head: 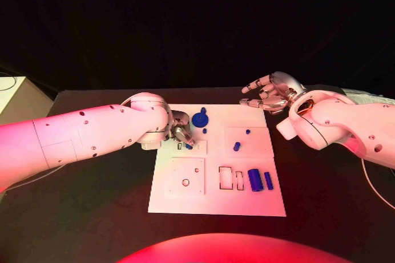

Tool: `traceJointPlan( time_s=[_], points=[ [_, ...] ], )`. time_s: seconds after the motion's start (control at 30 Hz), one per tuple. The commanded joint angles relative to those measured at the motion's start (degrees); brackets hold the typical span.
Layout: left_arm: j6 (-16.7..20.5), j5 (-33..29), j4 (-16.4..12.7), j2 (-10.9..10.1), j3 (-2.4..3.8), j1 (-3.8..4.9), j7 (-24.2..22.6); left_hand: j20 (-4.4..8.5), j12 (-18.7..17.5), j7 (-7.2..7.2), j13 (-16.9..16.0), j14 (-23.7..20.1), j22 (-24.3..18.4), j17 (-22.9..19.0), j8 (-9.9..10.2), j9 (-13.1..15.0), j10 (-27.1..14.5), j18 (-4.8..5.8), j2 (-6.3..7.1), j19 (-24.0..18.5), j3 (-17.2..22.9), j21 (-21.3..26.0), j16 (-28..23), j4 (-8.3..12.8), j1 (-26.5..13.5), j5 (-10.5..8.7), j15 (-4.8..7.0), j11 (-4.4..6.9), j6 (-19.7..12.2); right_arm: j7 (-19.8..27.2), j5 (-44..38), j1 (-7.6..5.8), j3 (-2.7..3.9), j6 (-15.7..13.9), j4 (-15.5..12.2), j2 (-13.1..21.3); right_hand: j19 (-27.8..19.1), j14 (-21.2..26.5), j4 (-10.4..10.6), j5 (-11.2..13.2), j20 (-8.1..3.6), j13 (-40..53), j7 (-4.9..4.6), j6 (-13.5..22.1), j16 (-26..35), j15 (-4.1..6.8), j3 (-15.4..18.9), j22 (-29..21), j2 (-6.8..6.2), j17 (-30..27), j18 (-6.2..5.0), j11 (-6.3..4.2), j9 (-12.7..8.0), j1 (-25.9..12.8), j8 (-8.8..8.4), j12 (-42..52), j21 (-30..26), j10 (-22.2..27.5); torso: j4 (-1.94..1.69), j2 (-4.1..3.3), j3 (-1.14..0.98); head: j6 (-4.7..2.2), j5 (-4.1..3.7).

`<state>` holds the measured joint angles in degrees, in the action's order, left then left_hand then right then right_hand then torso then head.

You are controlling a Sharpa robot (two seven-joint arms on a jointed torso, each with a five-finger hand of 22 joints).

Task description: Assemble the parts on the task board

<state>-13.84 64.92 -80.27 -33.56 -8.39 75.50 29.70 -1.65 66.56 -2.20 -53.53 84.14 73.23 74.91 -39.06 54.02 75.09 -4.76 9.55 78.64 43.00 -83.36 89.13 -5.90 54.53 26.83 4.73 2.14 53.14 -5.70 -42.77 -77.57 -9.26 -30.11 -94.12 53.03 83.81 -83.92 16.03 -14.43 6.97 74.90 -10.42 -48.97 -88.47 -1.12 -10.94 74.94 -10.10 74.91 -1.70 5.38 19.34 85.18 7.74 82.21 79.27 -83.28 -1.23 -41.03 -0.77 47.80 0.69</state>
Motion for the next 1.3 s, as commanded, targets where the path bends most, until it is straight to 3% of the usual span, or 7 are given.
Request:
traceJointPlan(
  time_s=[0.03, 0.27, 0.57, 1.3],
  points=[
    [-2.2, -0.3, 0.0, 0.3, -0.81, -1.02, 0.2, 0.18, 0.1, 0.46, 0.0, 5.5, 0.0, 14.0, 0.0, 0.0, 0.3, 1.12, 0.08, 0.4, 5.5, 0.0, 0.2, 5.7, -0.7, -0.36, 0.42, 0.04, 0.0, 0.6, 0.0, 0.02, 0.02, -0.2, -0.1, 0.0, 0.6, -4.9, 0.1, -0.1, -0.02, 8.0, 0.01, 0.2, 0.4, 0.05, -0.4, 8.0, 0.12, 10.8, -1.03, 0.06, 0.1, -0.4, 0.26, -0.3, -0.4, 0.5, 0.0, -0.01, 0.0, 0.05, 0.01],
    [-1.8, -0.6, 0.3, 0.3, -0.81, -1.02, 0.2, 0.19, 0.1, 0.51, 0.0, 5.5, 0.0, 13.9, 0.0, 0.0, 0.2, 1.13, 0.1, 0.4, 5.3, 0.0, 0.2, 5.6, -0.8, -0.35, 0.43, 0.08, 0.0, 0.6, 0.0, 0.02, 0.02, -0.2, -0.1, 0.1, 0.6, -4.9, 0.1, -0.1, -0.02, 8.0, 0.01, 0.2, 0.4, 0.05, -0.4, 8.0, 0.12, 10.8, -1.03, 0.06, 0.1, -0.4, 0.26, -0.3, -0.4, 0.5, 0.03, -0.03, -0.02, 0.09, -0.06],
    [-1.9, -2.7, 0.4, 0.3, -0.81, -1.02, 0.3, 0.35, -0.5, 0.22, 0.6, 5.4, 0.0, 13.7, 0.3, 0.2, -0.5, 1.12, -1.26, 0.4, 8.4, 0.0, 0.1, 8.0, 2.1, 0.24, 0.5, 0.03, -0.4, 0.5, 0.0, 0.02, 0.02, -0.1, -0.1, 0.1, 0.5, -4.9, 0.1, -0.2, -0.03, 7.9, 0.01, 0.3, 0.4, 0.07, -0.5, 8.0, 0.05, 10.7, -1.04, 0.05, 0.1, -0.4, 0.36, -0.3, -0.4, 0.5, 0.03, -0.02, -0.01, 0.09, 0.0],
    [-5.5, -2.9, 0.3, 0.2, -0.79, -0.98, 0.6, 0.3, -0.3, 0.26, 0.6, 5.8, 0.2, 14.8, -0.1, 0.4, 0.0, 1.14, -1.18, 0.5, 9.7, -0.1, 0.7, 8.9, 2.3, 0.7, 0.45, 0.06, 0.4, 0.4, 0.0, 0.02, 0.02, 0.0, -0.2, 0.2, 0.5, -4.9, 0.1, -0.2, -0.03, 7.9, 0.01, 0.3, 0.4, 0.07, -0.5, 8.0, 0.05, 10.7, -1.04, 0.05, 0.1, -0.4, 0.36, -0.3, -0.4, 0.5, -0.01, 0.01, -0.02, 0.16, -0.02]
  ],
)
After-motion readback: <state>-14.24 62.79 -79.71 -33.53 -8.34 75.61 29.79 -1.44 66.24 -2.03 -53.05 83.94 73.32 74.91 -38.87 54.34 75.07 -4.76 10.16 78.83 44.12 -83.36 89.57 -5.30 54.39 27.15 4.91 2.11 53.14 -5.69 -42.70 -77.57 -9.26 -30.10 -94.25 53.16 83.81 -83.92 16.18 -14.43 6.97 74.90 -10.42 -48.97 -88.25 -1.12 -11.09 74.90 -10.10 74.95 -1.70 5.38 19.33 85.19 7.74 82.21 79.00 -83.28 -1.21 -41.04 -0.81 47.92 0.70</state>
